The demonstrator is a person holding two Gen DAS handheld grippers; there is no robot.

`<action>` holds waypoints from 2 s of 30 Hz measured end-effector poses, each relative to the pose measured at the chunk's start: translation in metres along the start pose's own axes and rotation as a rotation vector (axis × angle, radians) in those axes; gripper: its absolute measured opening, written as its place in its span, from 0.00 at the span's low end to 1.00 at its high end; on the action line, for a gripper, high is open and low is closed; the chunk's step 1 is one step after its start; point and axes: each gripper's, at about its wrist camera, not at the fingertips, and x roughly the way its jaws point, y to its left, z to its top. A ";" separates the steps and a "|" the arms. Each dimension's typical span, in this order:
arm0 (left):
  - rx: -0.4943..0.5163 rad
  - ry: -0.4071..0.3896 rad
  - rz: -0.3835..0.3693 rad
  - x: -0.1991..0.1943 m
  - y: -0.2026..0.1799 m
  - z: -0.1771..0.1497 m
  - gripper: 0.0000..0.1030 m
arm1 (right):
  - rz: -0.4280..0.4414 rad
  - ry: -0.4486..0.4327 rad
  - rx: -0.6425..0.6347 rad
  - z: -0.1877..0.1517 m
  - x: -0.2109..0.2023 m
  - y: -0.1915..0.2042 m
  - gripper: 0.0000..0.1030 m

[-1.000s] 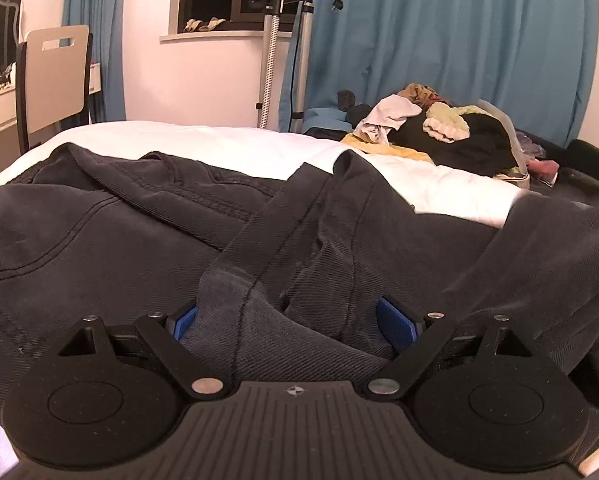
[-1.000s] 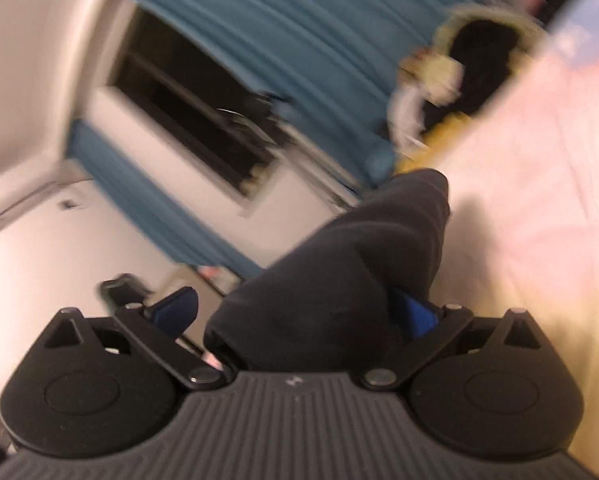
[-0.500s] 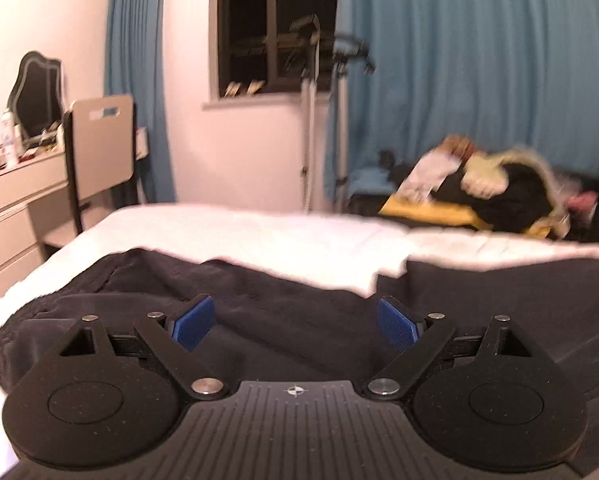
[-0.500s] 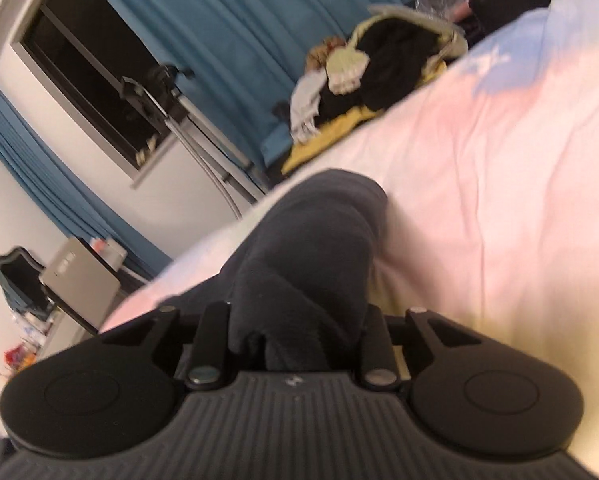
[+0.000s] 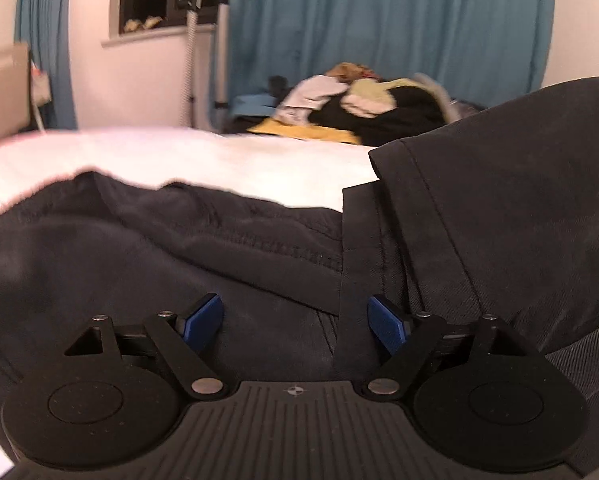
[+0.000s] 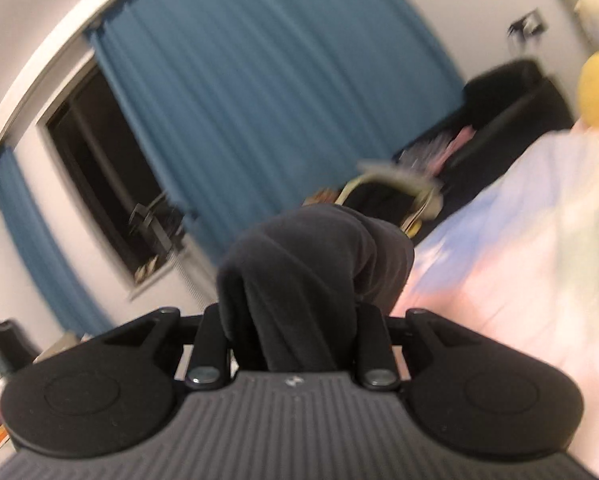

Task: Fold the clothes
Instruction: 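Grasp the folded black sweatpants with the right gripper, then lift the folded sweatpants off the bed with the right gripper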

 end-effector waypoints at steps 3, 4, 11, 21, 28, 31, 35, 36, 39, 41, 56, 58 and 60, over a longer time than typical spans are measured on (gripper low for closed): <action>0.029 -0.024 -0.032 0.009 -0.034 -0.018 0.80 | -0.049 -0.060 -0.009 0.009 -0.006 -0.020 0.25; 0.060 -0.028 -0.019 0.010 -0.037 -0.019 0.80 | -0.060 -0.069 -0.014 0.007 -0.005 -0.025 0.25; 0.167 -0.102 0.001 -0.064 0.017 0.017 0.89 | -0.030 -0.102 -0.057 -0.006 0.012 -0.028 0.27; 0.036 -0.207 0.047 -0.138 0.129 0.017 0.90 | -0.046 -0.155 -0.270 -0.032 0.008 0.020 0.28; -0.119 -0.258 0.066 -0.130 0.199 0.042 0.90 | -0.008 -0.175 -0.458 -0.070 0.017 0.096 0.28; -0.268 -0.268 0.122 -0.132 0.238 0.044 0.90 | 0.069 -0.184 -0.594 -0.104 0.025 0.141 0.28; -0.446 -0.324 0.136 -0.137 0.285 0.041 0.90 | 0.188 -0.104 -0.757 -0.169 0.047 0.202 0.29; -0.483 -0.336 0.134 -0.138 0.294 0.040 0.90 | 0.215 -0.067 -0.802 -0.190 0.054 0.216 0.29; -0.581 -0.361 0.117 -0.141 0.320 0.035 0.90 | 0.290 0.058 -0.903 -0.257 0.077 0.243 0.29; -0.605 -0.358 0.109 -0.139 0.329 0.032 0.90 | 0.314 0.160 -0.968 -0.303 0.092 0.253 0.29; -0.473 -0.366 -0.123 -0.151 0.298 0.035 0.90 | 0.556 0.295 -0.979 -0.233 0.034 0.223 0.83; -0.442 -0.326 -0.215 -0.150 0.289 0.034 0.90 | 0.539 0.273 -0.967 -0.208 0.020 0.206 0.84; -0.429 -0.251 -0.272 -0.141 0.280 0.031 0.90 | 0.502 0.275 -0.980 -0.186 0.014 0.186 0.84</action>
